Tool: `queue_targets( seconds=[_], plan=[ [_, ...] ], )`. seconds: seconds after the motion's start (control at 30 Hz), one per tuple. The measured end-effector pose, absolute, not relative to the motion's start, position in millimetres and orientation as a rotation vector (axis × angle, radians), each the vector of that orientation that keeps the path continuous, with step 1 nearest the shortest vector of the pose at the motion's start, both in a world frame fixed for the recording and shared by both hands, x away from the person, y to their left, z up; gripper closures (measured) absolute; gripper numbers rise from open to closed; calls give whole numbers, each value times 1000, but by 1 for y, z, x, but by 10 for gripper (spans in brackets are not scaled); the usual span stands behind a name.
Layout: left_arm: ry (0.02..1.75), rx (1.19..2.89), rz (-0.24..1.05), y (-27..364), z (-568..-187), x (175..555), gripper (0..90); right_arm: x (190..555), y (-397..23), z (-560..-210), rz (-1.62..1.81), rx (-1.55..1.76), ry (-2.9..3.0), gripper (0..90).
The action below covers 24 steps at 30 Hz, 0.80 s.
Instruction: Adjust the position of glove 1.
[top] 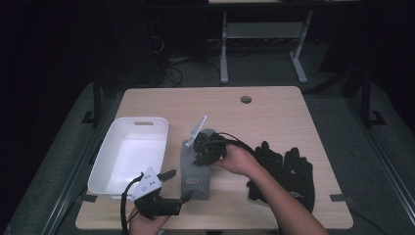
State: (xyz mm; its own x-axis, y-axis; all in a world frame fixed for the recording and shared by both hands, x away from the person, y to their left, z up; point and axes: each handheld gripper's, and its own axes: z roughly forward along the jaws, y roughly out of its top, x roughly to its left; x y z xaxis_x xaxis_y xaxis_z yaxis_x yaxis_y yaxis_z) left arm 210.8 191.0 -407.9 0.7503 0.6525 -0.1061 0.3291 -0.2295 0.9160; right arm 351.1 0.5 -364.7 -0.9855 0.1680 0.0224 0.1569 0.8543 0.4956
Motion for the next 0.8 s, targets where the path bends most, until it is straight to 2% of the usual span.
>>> queue_targets(
  seconds=[0.37,0.43,0.5,0.57,0.67,0.73,0.77,0.8],
  plan=[
    [765,1845,358,190,-409,212,153,364,12,-394,682,282,3051,790],
    [761,1852,355,189,-409,212,153,366,11,-399,695,317,3057,716],
    [757,1855,358,189,-409,212,153,369,7,-400,730,364,3052,591],
    [758,1854,357,188,-409,211,153,370,3,-395,779,398,3016,533],
    [758,1857,353,187,-410,212,153,369,-1,-386,860,426,2971,576],
    [752,1863,348,187,-410,211,157,368,0,-386,881,439,2956,690],
    [752,1863,348,187,-410,211,200,368,0,-386,881,439,2956,690],
    [747,1862,345,186,-410,211,200,367,3,-390,858,438,2957,746]
  ],
)
